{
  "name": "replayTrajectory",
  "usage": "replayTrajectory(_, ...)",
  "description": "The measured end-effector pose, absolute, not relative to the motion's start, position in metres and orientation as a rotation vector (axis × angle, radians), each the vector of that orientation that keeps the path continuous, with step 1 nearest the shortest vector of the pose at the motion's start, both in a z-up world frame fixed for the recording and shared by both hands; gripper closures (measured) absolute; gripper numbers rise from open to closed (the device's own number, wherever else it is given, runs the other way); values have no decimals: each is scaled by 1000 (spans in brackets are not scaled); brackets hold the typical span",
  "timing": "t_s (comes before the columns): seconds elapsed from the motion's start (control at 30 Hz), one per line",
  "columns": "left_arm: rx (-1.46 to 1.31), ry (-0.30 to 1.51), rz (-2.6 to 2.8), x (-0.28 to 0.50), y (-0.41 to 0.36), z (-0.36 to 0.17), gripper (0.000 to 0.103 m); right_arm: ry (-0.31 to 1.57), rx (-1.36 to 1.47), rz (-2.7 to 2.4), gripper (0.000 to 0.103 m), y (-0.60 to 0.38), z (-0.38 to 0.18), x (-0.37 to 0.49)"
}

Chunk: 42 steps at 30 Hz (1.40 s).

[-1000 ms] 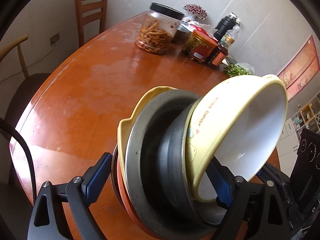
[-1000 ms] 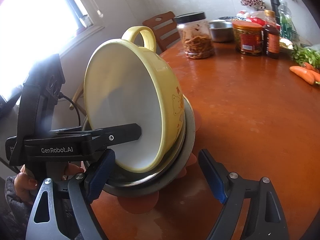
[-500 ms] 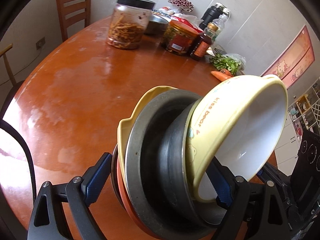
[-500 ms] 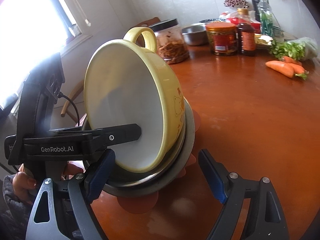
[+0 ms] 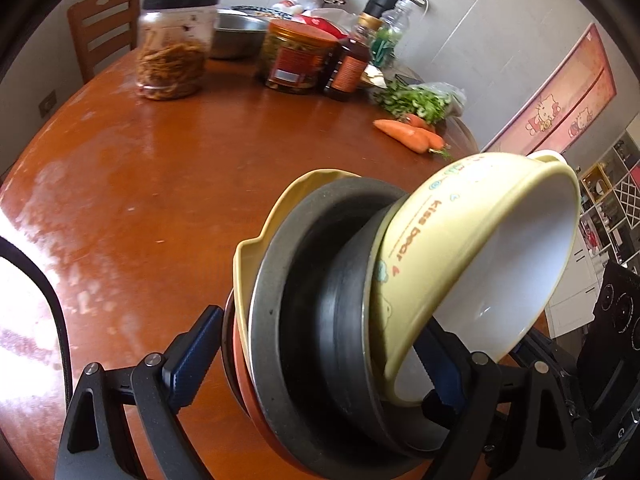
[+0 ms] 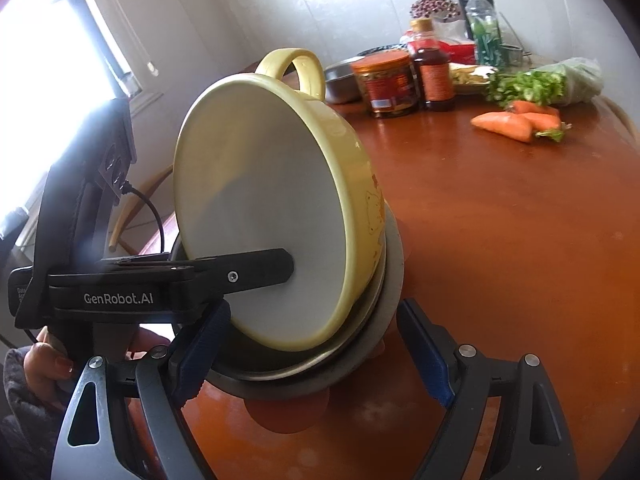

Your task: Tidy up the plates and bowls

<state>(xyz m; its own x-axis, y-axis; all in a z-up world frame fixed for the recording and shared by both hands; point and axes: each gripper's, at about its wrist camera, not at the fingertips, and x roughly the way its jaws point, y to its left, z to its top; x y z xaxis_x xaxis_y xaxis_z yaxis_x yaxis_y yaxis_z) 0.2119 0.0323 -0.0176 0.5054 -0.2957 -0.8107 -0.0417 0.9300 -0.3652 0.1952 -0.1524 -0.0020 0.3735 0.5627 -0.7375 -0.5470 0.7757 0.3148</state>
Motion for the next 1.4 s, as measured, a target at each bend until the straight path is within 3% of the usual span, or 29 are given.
replayTrajectory(0.7,-346,1049,-219,232,-19,-21,11,932,51,637,17,-208,-1,204)
replayTrajectory(1.4,-330,1006,-195,221,-9,-13,15,925,48,591,17,-206,8,194)
